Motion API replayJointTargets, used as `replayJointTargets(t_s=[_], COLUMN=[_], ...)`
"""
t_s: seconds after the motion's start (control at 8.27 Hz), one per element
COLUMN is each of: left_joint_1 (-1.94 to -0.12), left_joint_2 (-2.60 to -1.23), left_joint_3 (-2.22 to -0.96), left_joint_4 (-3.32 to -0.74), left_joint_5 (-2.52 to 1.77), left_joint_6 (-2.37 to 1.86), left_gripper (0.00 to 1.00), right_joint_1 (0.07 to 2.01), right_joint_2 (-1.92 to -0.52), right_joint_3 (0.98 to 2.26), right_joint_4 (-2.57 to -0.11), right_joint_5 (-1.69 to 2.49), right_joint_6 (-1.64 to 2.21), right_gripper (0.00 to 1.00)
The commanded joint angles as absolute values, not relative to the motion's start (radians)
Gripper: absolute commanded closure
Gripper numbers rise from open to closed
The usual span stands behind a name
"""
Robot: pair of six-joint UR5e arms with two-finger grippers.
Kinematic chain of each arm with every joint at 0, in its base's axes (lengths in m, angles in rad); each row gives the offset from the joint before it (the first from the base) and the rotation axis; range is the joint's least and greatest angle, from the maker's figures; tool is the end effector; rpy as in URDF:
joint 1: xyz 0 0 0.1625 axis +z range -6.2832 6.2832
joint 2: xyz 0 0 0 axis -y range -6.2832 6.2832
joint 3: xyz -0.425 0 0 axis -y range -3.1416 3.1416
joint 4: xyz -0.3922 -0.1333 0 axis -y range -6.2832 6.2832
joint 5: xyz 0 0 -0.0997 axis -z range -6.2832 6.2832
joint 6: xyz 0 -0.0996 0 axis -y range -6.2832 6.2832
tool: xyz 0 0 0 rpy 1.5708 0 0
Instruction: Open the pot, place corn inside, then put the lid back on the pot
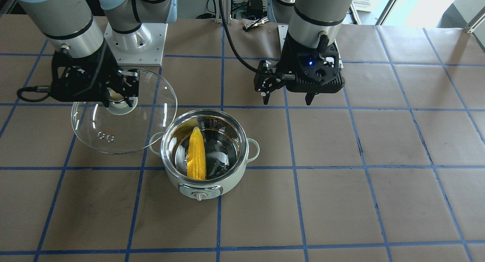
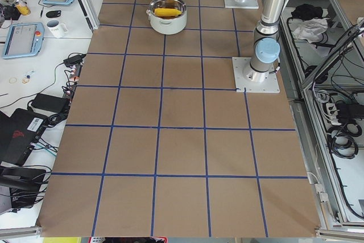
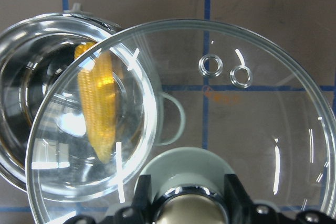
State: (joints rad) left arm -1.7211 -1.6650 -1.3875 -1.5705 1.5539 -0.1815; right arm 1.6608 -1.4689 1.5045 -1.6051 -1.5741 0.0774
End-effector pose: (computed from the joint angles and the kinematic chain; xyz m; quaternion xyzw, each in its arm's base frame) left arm -0.2141 -0.5125 0.5302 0.0152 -0.9989 0.0427 0.0157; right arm 0.1805 -0.5206 0.4716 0.0063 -1.0000 -0.0005 0.0017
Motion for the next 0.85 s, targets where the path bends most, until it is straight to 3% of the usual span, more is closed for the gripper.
replayJointTargets(t_s=[0.0, 0.24, 0.73], left_joint_1=[-1.654, -1.559, -1.552], left_joint_2=[-1.601, -1.588, -1.592], left_joint_3=[-1.419, -1.425, -1.446], left_joint_4=[-1.598, -1.591, -1.591], left_joint_5=[1.555, 1.552, 1.555], left_joint_6=[-0.068, -0.025, -0.009], left_gripper=[0.0, 0.0, 0.0], right_joint_1=[1.86, 1.908, 1.907], right_joint_2=[-1.357, -1.295, -1.269], right_joint_3=[1.505, 1.503, 1.506], right_joint_4=[-1.767, -1.824, -1.822], right_joint_5=[-1.575, -1.58, -1.585], right_joint_6=[0.337, 0.387, 0.368], right_gripper=[0.96, 0.96, 0.95])
